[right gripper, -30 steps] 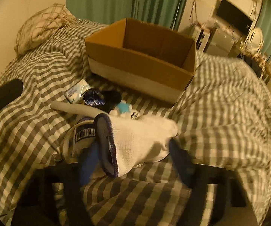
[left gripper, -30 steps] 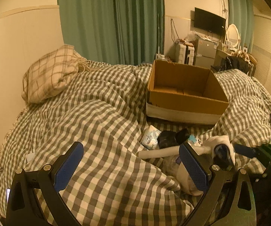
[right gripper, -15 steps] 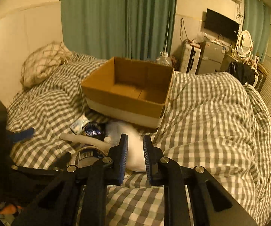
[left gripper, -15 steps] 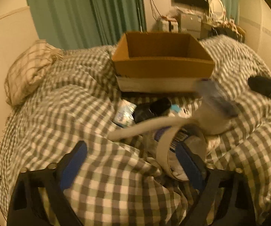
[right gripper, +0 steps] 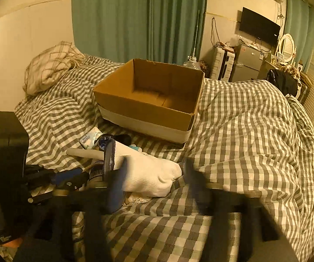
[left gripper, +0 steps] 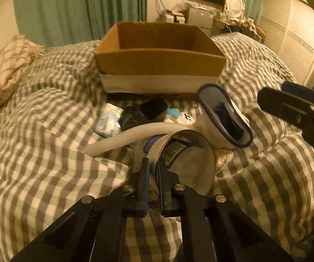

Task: Organize objects
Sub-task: 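Grasp the white sock with the right tool while the left tool grasps the white tape roll, then carry the sock and tape roll over the box and open both tools, then grasp the clear cotton-swab tub with the right tool, then lift the swab tub with the right tool while the left tool grasps the white cloth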

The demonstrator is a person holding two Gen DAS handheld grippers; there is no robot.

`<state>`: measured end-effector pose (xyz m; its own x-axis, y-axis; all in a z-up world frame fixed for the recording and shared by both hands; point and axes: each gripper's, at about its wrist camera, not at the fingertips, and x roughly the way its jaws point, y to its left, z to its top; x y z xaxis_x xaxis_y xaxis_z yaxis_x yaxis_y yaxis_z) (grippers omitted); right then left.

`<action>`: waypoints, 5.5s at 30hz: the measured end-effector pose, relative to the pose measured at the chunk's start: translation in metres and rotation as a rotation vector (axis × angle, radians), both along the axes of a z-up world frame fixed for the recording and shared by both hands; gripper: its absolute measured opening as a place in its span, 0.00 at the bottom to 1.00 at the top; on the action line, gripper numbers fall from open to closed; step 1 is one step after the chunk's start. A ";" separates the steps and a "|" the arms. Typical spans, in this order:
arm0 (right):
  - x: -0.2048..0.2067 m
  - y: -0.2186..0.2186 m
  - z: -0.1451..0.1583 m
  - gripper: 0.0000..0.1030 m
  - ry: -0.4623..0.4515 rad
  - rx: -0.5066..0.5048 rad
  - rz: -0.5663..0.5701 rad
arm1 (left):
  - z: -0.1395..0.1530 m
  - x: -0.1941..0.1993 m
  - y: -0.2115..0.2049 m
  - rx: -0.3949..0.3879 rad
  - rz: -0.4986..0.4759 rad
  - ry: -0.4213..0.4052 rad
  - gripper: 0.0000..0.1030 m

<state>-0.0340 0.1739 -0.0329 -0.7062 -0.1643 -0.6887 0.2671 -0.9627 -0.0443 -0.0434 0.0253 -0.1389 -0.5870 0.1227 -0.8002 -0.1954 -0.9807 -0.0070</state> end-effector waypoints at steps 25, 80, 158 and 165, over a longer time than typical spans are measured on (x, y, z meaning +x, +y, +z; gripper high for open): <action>-0.022 -0.041 -0.041 0.24 -0.081 0.156 0.083 | 0.054 -0.001 -0.060 0.032 0.145 0.146 0.05; -0.086 0.010 0.123 0.73 0.164 0.001 0.017 | 0.128 -0.105 -0.031 -0.021 0.081 0.236 0.94; -0.013 -0.012 -0.024 0.59 -0.183 0.021 0.089 | 0.033 -0.033 -0.027 0.055 -0.035 0.094 0.89; -0.015 -0.011 -0.027 0.59 -0.191 0.034 0.080 | 0.030 -0.040 -0.016 0.089 -0.143 0.061 0.77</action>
